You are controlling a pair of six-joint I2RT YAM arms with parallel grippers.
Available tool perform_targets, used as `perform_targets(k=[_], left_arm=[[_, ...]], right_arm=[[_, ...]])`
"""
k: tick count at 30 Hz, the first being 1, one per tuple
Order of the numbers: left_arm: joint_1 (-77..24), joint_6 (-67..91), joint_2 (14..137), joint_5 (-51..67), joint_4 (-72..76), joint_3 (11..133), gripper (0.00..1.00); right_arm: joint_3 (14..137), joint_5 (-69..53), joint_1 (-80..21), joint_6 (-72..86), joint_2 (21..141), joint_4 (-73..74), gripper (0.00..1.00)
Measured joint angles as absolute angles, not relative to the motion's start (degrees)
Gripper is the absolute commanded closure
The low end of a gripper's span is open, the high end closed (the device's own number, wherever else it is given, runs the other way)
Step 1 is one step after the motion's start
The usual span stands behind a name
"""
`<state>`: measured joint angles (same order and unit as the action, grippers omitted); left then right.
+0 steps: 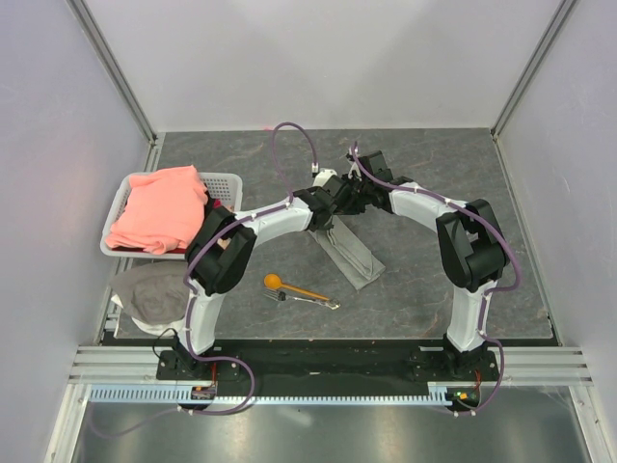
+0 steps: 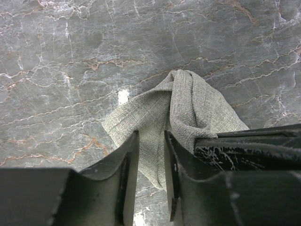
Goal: Fold the napkin into a case and place the utensils inside
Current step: Grasp the top corner of the smaller rectangle folded napkin from the folded napkin.
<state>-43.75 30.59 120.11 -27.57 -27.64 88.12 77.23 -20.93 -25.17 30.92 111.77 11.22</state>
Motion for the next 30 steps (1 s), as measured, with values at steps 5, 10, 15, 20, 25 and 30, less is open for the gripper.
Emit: perform_targets(k=[5,10,15,20,25,30], left_arm=[[-44.4,30.09,120.11,-28.42,-27.33,88.05,0.66],[-44.77,29.87,120.11,-28.45,-27.31,87.72,0.62],[-45.06,29.58,120.18,-28.69,-27.24,87.72,0.73],[-45.23,29.04,120.4,-29.58,-27.14,87.72,0.9],[-45.23,28.77,120.38,-29.91,-27.11,87.72,0.97],[-44.86,28.8,120.03,-28.56,-26.17,86.76,0.98]], right_arm=[[77.23,-20.97,-25.1,30.92,111.77,11.25,1.0],[77.21,-20.95,-24.88,30.89,111.77,11.64,1.0],[77.21,-21.1,-24.75,30.92,111.77,11.53,1.0],[77.06,-21.26,-24.75,31.05,111.77,11.16,1.0],[76.93,-22.02,-24.73,31.35,111.77,11.09,1.0],[76.27,-22.74,-24.73,31.57,111.77,10.35,1.0]])
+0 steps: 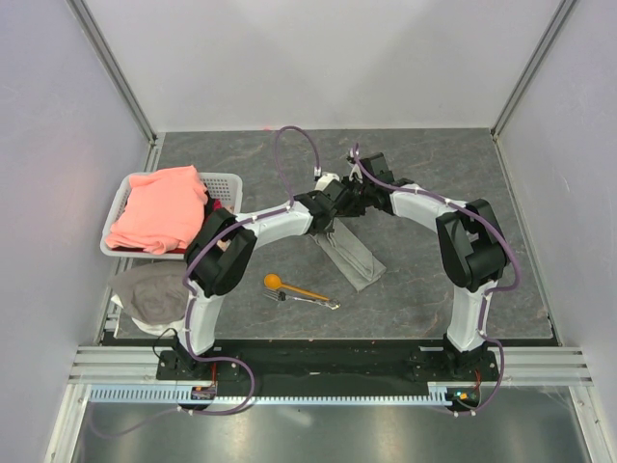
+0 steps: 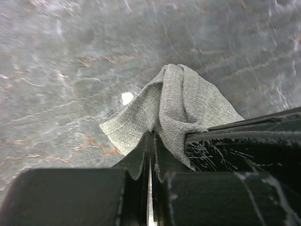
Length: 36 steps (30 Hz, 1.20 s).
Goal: Fold the napkin into a case and place the utensils inside
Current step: Grasp the top corner of the smaller rectangle folded napkin from the folded napkin.
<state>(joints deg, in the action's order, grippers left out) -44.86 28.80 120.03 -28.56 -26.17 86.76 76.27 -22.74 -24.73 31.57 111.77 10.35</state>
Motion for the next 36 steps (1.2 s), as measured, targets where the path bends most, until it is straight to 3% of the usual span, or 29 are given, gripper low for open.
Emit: perform_targets(k=[13,36], left_arm=[[-38.11,32.01,112.07,-12.99,-18.02,77.73,0.98],[-36.29,36.93,108.73,-4.4,-14.63,73.1,0.98]], right_arm=[[73.25,-26.35,-26.06,34.39,114.08,5.93,1.0],[74.46,-33.1,-26.98,37.95,122.37,-3.18,1.0]])
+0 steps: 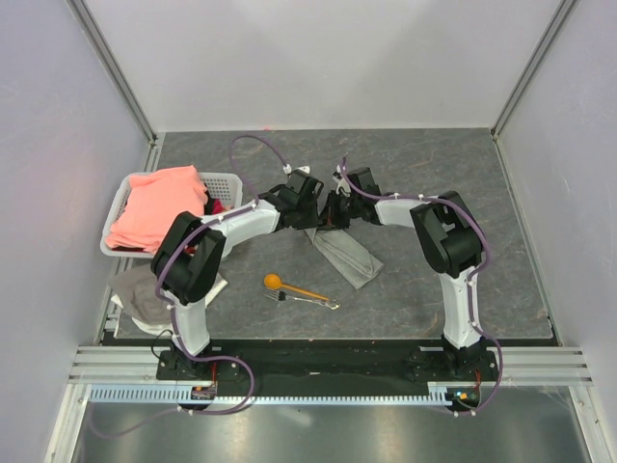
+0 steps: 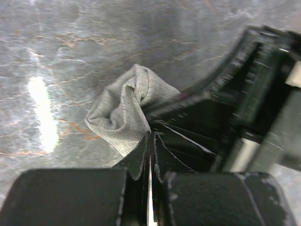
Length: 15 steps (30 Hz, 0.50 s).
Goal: Fold the napkin into a case and place the utensils inside
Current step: Grasp the top corner of the smaller rectangle folded napkin from the folded napkin.
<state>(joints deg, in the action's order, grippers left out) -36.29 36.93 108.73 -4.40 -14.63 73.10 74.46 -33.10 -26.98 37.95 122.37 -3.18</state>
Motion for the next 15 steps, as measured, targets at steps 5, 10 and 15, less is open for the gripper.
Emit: perform_targets(k=[5,10,15], left_arm=[[-36.14,38.44,108.44,-2.98,-14.39,73.1,0.98],[-35.03,39.86,108.64,-0.84,-14.46,73.19,0.98],[-34.89,40.1,108.66,0.16,-14.41,73.14,0.98]], right_arm=[[74.94,-34.72,-26.65,38.19,122.89,-3.46,0.93],[73.69,-35.75,-26.04,39.38,122.85,-5.43,0.78],[72.23,-36.01,-25.04,38.26,121.01,-4.1,0.74]])
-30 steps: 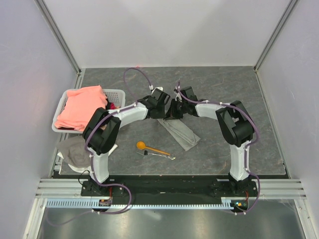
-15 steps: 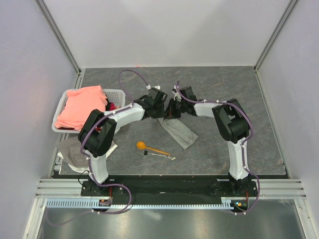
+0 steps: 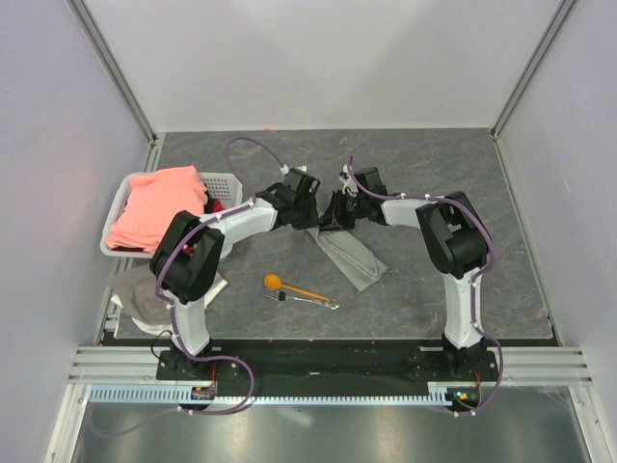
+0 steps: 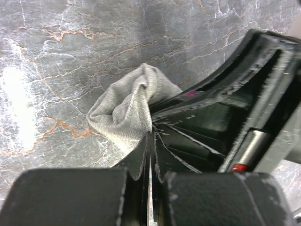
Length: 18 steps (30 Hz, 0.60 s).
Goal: Fold the napkin into a case and place the utensils inside
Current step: Grasp the top corner of the smaller rectangle folded napkin from the folded napkin.
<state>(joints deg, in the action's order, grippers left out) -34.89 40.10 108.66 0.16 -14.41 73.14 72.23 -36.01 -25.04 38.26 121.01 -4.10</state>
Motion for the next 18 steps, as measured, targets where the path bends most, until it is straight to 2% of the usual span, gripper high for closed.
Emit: perform_targets(k=[5,9,10,14,15,18], left_arm=[[-34.89,40.07,108.6,0.27,-14.41,72.79,0.98],[-34.89,40.07,108.53,0.62,-14.63,72.73,0.98],[-34.87,40.07,108.36,0.62,-14.72,72.73,0.98],[-34.83,40.07,107.53,0.58,-14.63,72.73,0.98],[-34.83,40.07,107.53,0.62,-14.66,72.69,0.98],[-34.85,40.07,107.53,0.75,-14.68,72.42,0.98]], right_arm=[[71.48,-35.79,-24.64,36.53,119.46,-2.11,0.7],[70.19,-35.53,-24.58,35.55,118.48,-1.69,0.55],[70.08,-35.53,-24.49,35.51,118.32,-1.67,0.54],[69.08,-35.27,-24.03,34.65,116.68,-1.37,0.56],[68.75,-35.16,-23.99,34.46,116.38,-1.21,0.64],[68.29,-35.53,-23.9,34.22,116.07,-1.08,0.68]])
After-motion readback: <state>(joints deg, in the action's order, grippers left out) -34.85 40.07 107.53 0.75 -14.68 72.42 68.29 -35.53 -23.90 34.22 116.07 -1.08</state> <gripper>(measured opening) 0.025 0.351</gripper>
